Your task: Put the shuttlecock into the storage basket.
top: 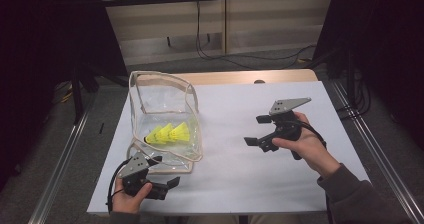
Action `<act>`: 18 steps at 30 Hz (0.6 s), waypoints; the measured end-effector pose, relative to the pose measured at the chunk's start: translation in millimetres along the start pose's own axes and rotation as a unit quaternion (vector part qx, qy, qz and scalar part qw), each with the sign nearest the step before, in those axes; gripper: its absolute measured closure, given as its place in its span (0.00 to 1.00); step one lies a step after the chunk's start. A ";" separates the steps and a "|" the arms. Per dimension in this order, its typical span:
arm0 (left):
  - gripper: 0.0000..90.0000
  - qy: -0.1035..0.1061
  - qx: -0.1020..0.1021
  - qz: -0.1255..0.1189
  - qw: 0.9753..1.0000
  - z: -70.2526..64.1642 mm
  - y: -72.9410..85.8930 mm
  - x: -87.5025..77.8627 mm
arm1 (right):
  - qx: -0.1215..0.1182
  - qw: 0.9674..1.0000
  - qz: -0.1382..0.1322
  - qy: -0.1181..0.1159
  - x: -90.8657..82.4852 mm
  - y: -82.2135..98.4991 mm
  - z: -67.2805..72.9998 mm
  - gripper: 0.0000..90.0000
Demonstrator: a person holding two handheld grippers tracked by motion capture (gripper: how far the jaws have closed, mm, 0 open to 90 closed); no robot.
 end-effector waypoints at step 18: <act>0.05 0.000 -0.001 0.002 1.000 0.6 0.3 0.4 | 0.017 1.000 -0.003 0.010 -2.7 34.1 -11.7 0.10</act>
Point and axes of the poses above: each handheld gripper's, and its own axes: x roughly forward along the jaws, y roughly out of its underside, z roughly to its left, the point moved 3 cm from there along x, roughly forward along the jaws, and after that the axes turned 4 degrees about x, right-handed, at the moved point
